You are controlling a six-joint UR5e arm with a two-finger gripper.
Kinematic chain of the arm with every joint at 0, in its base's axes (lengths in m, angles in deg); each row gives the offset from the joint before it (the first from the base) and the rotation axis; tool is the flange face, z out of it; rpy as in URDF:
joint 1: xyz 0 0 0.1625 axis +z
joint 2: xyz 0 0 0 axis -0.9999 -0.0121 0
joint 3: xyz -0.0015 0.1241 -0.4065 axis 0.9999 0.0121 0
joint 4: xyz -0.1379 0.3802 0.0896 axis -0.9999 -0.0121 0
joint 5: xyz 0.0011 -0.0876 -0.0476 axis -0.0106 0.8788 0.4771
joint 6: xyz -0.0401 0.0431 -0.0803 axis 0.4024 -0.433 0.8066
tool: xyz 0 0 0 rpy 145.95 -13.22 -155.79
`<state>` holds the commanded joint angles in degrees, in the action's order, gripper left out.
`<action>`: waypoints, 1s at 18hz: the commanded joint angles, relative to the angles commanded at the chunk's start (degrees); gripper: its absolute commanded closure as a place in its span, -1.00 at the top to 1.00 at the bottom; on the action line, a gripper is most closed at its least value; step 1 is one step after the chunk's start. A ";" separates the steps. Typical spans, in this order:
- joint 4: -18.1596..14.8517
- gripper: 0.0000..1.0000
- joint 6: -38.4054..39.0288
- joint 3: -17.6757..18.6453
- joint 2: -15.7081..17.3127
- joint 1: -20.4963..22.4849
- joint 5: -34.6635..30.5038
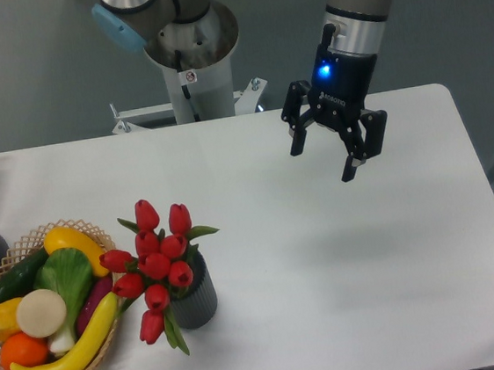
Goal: Pick up the flowers from the vase
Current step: 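Move the open gripper toward the red tulip bouquet in the vase, then lower the open gripper around the tulip stems above the vase rim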
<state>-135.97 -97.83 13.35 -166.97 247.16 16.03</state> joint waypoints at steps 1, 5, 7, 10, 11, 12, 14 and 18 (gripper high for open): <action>0.44 1.00 2.29 0.62 0.00 0.00 2.99; 1.67 1.00 3.28 2.72 0.09 -0.44 5.04; 1.67 1.00 3.19 3.78 0.00 -1.75 5.04; 2.81 1.00 3.89 5.54 0.00 -3.34 5.83; 2.90 1.00 5.63 6.33 -0.26 -3.78 6.79; 2.90 1.00 6.43 6.42 -1.05 -4.39 7.58; 2.90 1.00 6.88 6.42 -1.84 -5.71 8.20; 2.90 1.00 7.40 6.42 -3.69 -7.56 8.38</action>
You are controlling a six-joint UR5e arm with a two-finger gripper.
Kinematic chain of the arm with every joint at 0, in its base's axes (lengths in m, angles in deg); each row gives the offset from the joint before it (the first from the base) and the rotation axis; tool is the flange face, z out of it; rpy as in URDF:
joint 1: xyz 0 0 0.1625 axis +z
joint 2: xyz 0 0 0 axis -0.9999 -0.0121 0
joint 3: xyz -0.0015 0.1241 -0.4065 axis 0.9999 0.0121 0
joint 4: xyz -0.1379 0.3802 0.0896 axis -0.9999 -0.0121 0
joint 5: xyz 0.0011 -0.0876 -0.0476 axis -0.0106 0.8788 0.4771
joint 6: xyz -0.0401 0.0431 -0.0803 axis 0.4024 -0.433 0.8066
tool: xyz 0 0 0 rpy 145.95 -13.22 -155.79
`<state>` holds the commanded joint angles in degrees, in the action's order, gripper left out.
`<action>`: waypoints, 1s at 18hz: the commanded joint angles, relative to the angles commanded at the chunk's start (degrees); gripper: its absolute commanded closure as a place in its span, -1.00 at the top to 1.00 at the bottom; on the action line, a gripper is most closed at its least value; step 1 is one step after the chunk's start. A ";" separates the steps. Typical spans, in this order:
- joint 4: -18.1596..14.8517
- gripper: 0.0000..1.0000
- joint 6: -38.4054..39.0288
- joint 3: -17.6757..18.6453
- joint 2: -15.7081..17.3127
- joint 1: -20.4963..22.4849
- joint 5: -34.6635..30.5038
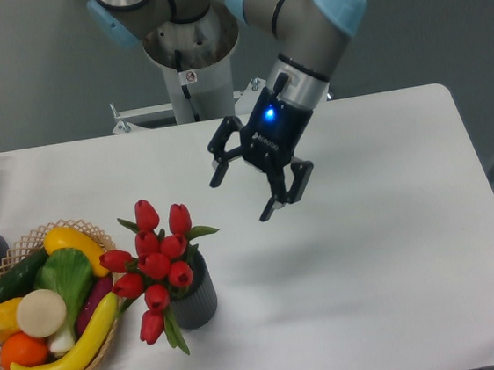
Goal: Pick up the flowers from the vase
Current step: 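Lower the open gripper around the tulip stems above the vase rim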
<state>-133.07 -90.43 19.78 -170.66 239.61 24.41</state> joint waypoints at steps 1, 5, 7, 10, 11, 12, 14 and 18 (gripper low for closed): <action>0.00 1.00 1.05 -0.17 -0.36 -0.44 0.26; 1.57 1.00 3.26 -0.44 -2.73 -1.58 6.42; 4.38 1.00 3.34 -0.53 -3.69 -2.64 6.33; 6.76 1.00 3.08 -0.88 -5.01 -3.69 5.98; 7.72 1.00 2.99 -0.88 -5.54 -4.04 5.89; 8.69 1.00 2.91 -0.88 -6.07 -4.57 5.80; 9.23 1.00 2.82 -0.97 -6.51 -5.10 5.80; 9.40 1.00 2.82 -1.41 -7.39 -5.63 5.71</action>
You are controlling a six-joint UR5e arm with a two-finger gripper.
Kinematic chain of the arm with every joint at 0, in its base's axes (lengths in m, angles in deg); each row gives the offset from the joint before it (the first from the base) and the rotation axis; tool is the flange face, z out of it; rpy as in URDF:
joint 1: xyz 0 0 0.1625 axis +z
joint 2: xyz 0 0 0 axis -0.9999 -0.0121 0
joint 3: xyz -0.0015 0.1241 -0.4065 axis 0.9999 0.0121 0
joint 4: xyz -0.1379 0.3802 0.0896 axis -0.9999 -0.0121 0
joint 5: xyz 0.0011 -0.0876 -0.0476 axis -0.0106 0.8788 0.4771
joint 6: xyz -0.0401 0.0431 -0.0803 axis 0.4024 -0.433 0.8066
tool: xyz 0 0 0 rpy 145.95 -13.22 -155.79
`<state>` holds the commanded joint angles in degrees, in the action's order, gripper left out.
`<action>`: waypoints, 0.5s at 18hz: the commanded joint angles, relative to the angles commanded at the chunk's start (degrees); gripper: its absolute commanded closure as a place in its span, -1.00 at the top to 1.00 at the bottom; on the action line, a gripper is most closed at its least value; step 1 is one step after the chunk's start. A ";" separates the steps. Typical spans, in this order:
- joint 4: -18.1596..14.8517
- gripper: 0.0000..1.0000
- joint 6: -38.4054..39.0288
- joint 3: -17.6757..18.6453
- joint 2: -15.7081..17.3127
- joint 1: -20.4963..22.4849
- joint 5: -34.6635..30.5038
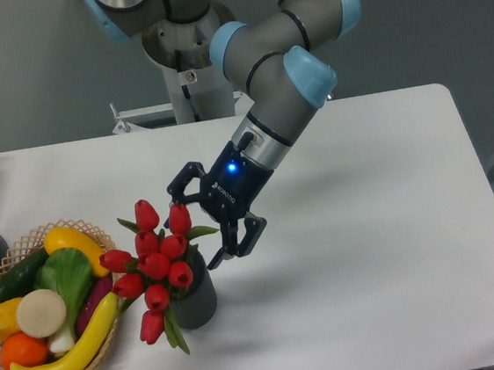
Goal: Pick up the flowers from the vase
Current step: 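Lower the open gripper around the tulip stems above the vase rim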
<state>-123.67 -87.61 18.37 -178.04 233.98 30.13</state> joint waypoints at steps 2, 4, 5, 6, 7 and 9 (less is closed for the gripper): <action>0.44 1.00 0.00 -0.35 -0.70 -0.70 -0.18; 0.62 1.00 0.00 -0.79 -1.32 -0.97 -0.18; 0.62 1.00 0.00 -1.05 -1.58 -1.49 -0.18; 0.62 1.00 0.09 -1.14 -1.76 -1.67 -0.26; 0.62 1.00 0.09 -1.23 -2.02 -1.76 -0.26; 0.62 1.00 0.09 -1.14 -2.29 -2.11 -0.26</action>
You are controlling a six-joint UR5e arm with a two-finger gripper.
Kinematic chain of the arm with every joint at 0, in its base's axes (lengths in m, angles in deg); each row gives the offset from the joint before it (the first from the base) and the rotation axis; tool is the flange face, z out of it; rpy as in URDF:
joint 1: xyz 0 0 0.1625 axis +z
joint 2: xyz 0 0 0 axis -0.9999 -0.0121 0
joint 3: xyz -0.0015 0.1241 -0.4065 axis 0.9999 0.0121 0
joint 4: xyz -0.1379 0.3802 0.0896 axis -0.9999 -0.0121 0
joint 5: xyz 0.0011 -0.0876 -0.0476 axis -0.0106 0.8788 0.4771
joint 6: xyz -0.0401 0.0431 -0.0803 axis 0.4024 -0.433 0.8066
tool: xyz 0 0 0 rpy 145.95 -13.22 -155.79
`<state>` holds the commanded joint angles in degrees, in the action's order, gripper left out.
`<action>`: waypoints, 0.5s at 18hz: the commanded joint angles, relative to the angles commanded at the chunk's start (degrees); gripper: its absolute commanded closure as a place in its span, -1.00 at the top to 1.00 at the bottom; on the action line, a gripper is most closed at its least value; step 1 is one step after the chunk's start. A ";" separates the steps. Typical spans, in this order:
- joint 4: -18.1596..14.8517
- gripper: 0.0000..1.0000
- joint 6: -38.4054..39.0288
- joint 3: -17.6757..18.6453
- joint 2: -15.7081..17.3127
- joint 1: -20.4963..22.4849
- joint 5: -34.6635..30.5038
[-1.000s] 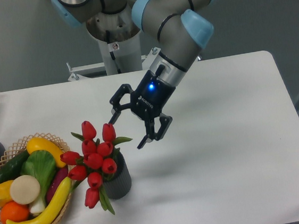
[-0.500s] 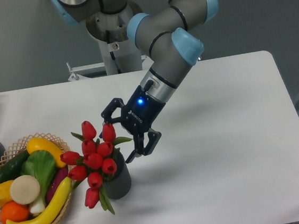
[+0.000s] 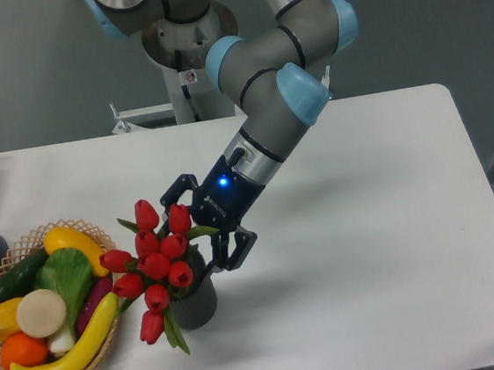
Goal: Pick up the flowers from the vase
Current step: 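Lower the open gripper around the tulip stems above the vase rim, then close the gripper on the tulip stems and begin lifting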
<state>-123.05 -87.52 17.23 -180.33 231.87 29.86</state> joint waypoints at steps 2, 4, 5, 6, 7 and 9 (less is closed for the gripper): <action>0.00 1.00 0.09 -0.26 -0.27 -0.62 0.00; 0.09 1.00 0.35 -0.44 -0.35 -0.62 0.09; 0.09 1.00 0.35 -0.44 -0.44 -0.62 0.09; 0.09 0.95 0.35 -0.44 -0.53 -0.62 0.09; 0.26 0.85 0.35 -0.44 -0.62 -0.62 0.09; 0.26 0.64 0.35 -0.44 -0.62 -0.71 0.09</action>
<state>-122.79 -87.17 16.79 -180.95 231.16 29.95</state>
